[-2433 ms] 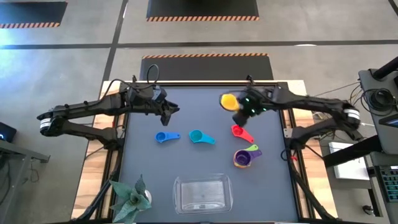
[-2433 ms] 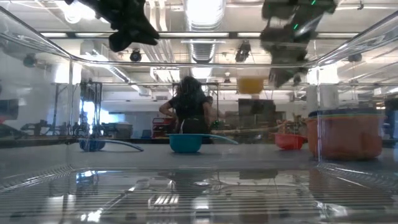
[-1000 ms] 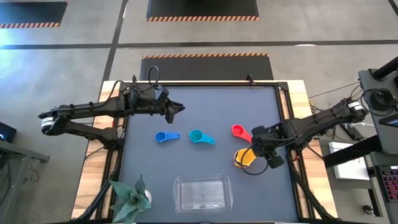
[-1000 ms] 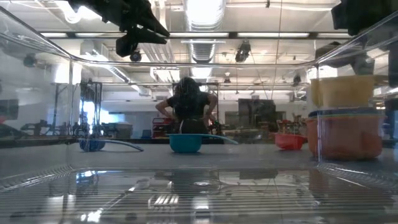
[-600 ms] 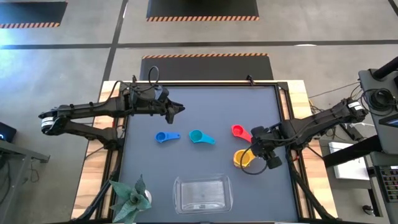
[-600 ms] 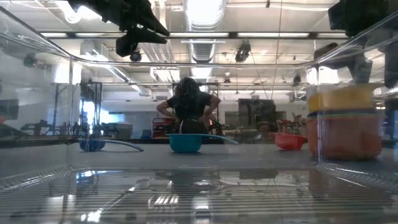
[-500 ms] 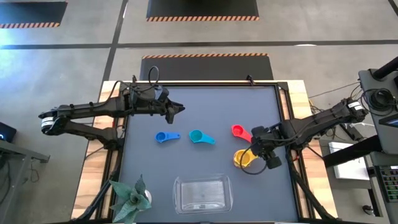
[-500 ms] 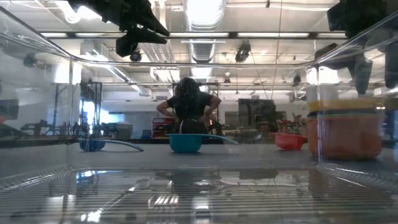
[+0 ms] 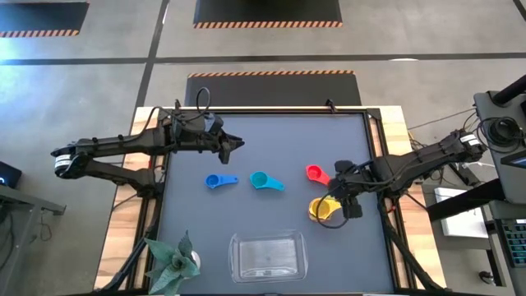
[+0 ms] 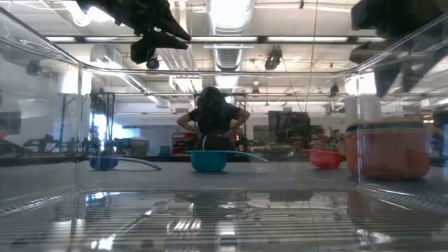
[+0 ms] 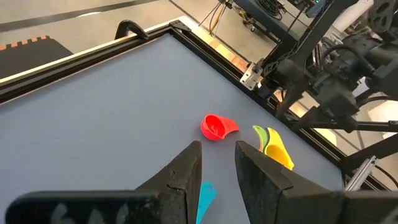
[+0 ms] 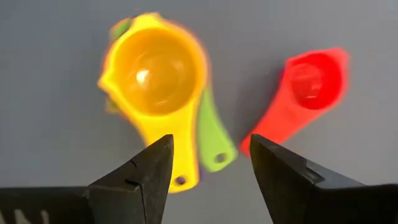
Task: Nest measuring cups in basket
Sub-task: Stack the light blue measuring cup on top of the yellow measuring cup
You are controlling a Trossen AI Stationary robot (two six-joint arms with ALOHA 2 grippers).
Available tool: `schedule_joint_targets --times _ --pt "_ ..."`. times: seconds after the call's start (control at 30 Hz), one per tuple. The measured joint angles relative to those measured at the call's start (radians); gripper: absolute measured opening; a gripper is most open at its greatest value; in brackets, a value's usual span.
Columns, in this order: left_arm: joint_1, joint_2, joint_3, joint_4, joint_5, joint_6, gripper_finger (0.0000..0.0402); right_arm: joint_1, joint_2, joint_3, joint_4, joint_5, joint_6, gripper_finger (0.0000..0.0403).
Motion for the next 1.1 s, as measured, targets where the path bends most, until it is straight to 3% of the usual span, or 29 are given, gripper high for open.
schedule_joint_targets --times 0.17,0.47,1.1 --pt "-0.001 0.002 0.000 0.000 0.000 0.000 0.0079 -0.021 0.000 0.003 0.010 0.093 0.021 0.0201" --pt "0.001 0.002 0.000 0.000 0.000 0.018 0.0079 -0.120 0.050 0.002 0.055 0.089 0.140 0.0201" --pt "0.001 0.002 0.000 0.001 0.000 0.026 0.0079 -0.264 0.245 0.001 0.160 -0.126 0.051 0.0201"
